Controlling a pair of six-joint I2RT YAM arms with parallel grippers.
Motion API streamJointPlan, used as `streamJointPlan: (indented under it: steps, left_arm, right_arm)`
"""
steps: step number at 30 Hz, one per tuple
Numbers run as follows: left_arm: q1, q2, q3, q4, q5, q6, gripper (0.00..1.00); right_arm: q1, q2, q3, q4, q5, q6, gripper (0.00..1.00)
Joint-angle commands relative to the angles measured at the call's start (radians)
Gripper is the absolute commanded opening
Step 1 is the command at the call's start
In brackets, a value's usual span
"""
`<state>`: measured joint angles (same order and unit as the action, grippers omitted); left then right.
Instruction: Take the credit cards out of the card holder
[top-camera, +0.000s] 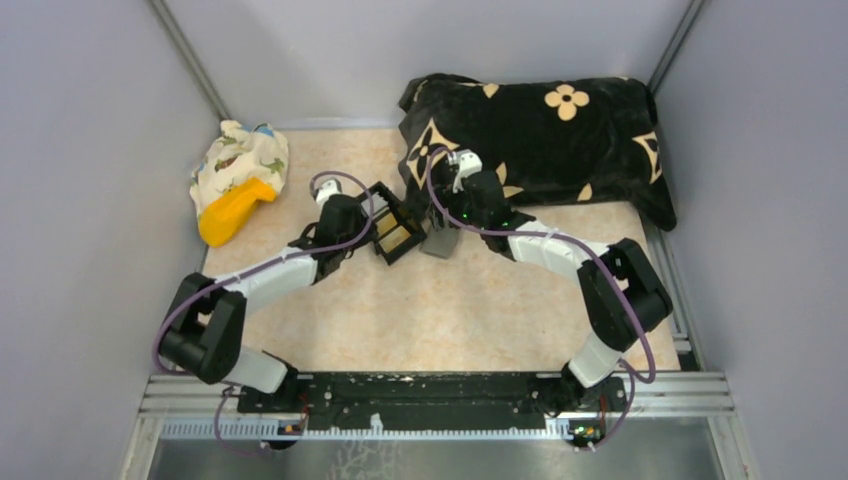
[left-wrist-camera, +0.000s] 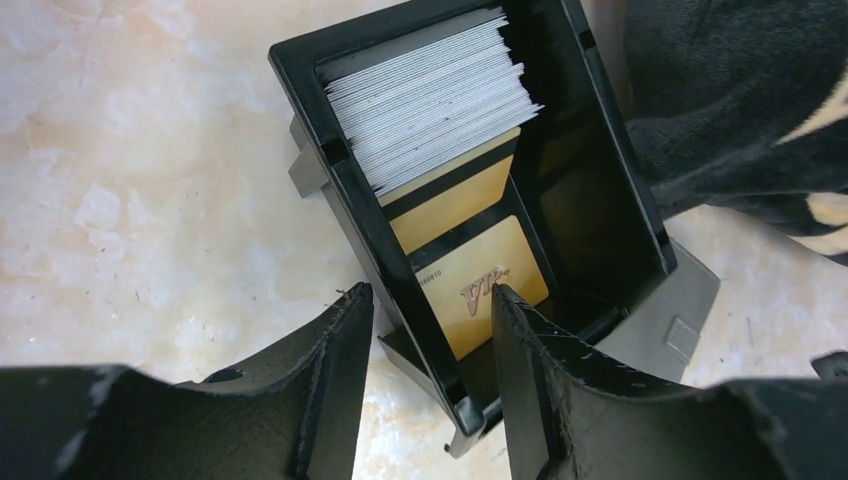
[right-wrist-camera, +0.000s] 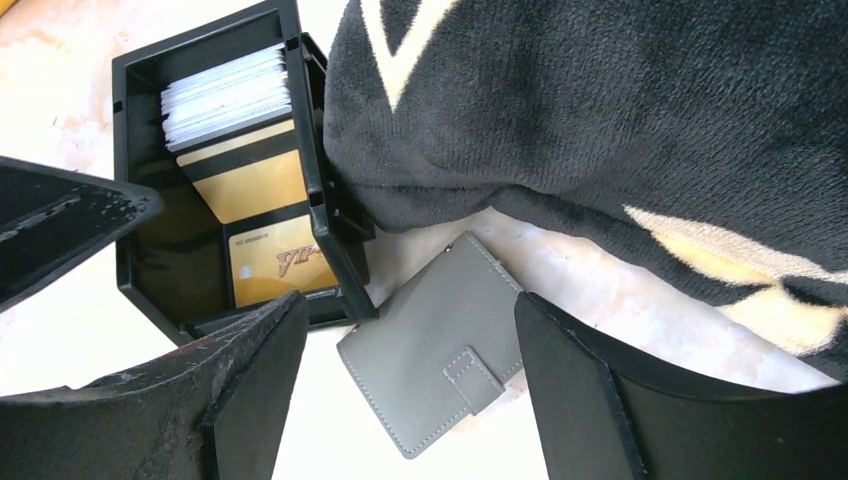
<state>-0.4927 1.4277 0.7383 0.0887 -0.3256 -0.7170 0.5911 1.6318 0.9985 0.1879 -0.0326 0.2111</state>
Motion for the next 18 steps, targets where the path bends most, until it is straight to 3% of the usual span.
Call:
streamJointPlan:
  steps: [1,5,9,18]
  left_arm:
    - [0.005,0.065,0.052,-0.009,-0.025,0.019,0.53]
    - [0.006,0.115,0.062,0.007,-0.016,0.023,0.50]
    - [0.005,0.165,0.099,0.014,0.027,0.076,0.34]
    - [0.006,0.091,0.002,0.075,-0.007,0.147,0.26]
  right_arm:
    - [0.009,-0.021,0.003,0.030,-0.005,-0.003,0.77]
    - [0.009,-0.024,-0.023,0.033,0.001,-0.006,0.77]
    - [0.009,-0.021,-0.034,0.040,0.001,-0.003,0.77]
    - [0.008,-0.010,-0.040,0.041,0.032,-0.004,0.77]
